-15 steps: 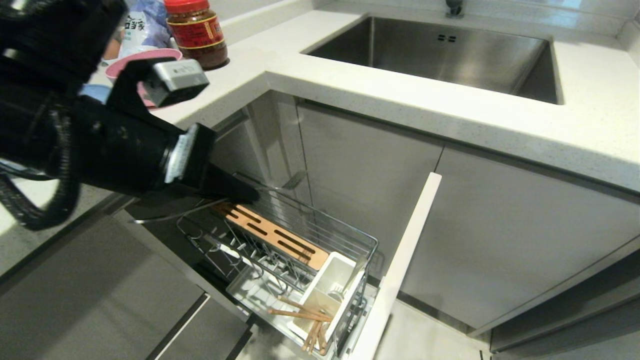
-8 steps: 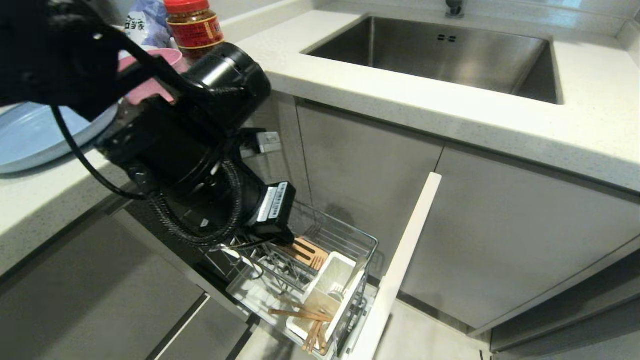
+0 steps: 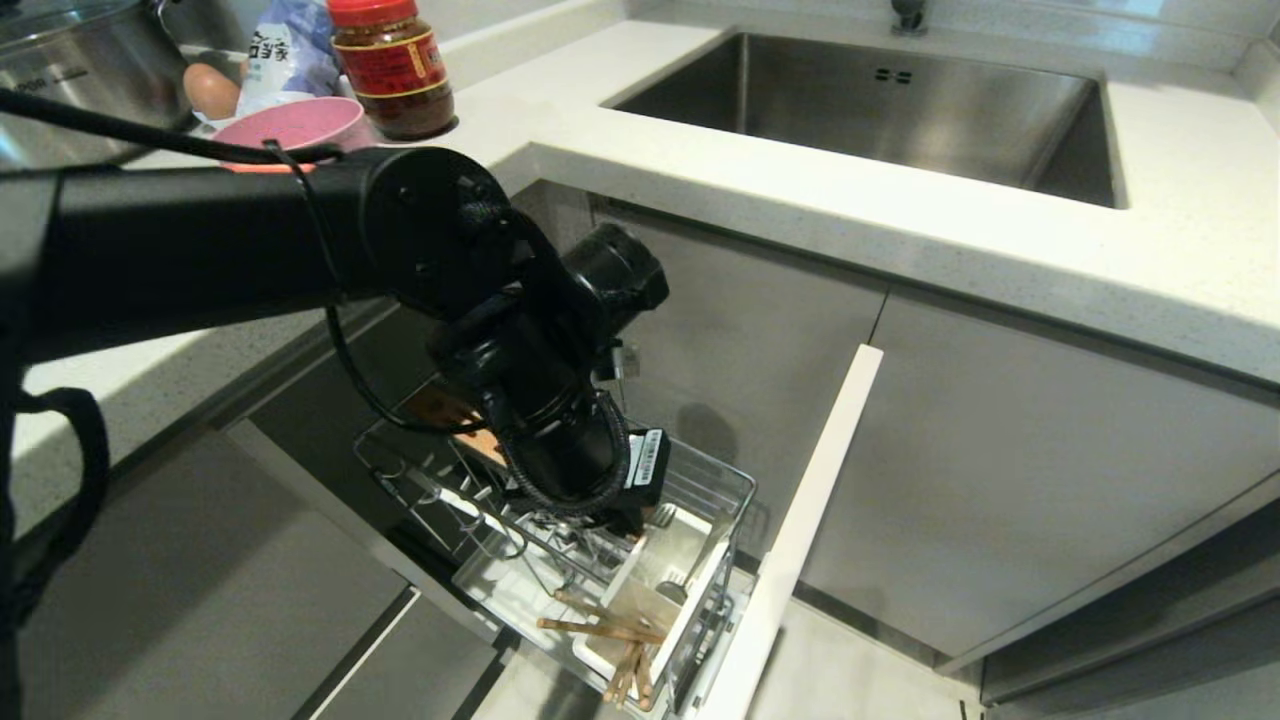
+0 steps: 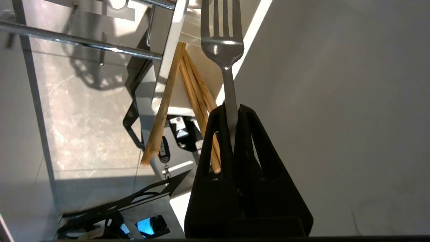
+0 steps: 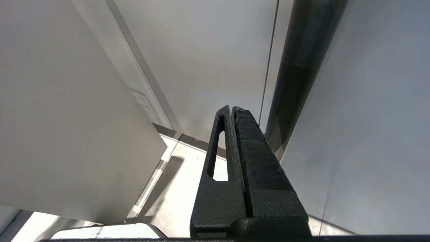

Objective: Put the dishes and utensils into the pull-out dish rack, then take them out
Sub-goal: Pick up the fork and place it in the cupboard

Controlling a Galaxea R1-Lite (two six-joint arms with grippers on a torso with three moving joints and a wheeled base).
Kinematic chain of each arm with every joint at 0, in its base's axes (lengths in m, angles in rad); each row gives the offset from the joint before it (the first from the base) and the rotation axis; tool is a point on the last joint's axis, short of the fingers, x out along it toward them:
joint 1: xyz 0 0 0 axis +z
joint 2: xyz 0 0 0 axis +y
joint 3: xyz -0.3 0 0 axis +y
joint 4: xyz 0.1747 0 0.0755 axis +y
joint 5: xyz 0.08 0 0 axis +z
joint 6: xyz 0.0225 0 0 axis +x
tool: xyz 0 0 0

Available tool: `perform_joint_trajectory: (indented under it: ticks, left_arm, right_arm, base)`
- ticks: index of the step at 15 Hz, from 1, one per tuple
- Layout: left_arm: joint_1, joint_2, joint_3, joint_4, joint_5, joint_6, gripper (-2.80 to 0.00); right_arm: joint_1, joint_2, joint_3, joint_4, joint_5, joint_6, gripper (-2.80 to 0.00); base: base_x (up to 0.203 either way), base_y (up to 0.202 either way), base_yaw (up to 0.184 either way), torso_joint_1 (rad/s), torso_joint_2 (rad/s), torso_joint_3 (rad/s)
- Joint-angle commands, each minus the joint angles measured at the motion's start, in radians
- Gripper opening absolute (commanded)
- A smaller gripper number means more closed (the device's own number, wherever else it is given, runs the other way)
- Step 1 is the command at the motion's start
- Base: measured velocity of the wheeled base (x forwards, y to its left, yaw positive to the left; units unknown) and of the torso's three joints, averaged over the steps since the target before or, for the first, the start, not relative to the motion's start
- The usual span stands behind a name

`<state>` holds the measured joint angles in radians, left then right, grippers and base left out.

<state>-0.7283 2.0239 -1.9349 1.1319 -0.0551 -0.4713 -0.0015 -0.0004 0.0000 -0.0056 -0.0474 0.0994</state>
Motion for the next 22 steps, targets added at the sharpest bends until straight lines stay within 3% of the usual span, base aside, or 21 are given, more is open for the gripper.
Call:
perform_joint_trajectory:
  ticks: [1, 22]
  left_arm:
    - [-0.003, 0.064, -0.005, 0.004, 0.000, -0.003, -2.80]
    - [-0.003, 0.228, -0.015, -0.052, 0.000, 0.000, -2.80]
  right_arm:
    - [0.001, -0.004, 0.000, -0.001, 0.000, 0.000, -2.80]
    - [0.000, -0.004, 0.000, -0.001, 0.000, 0.000, -2.80]
  base:
    - [0.000, 0.000, 0.000, 0.000, 0.00, 0.000]
    - [0.000, 0.000, 0.000, 0.000, 0.00, 0.000]
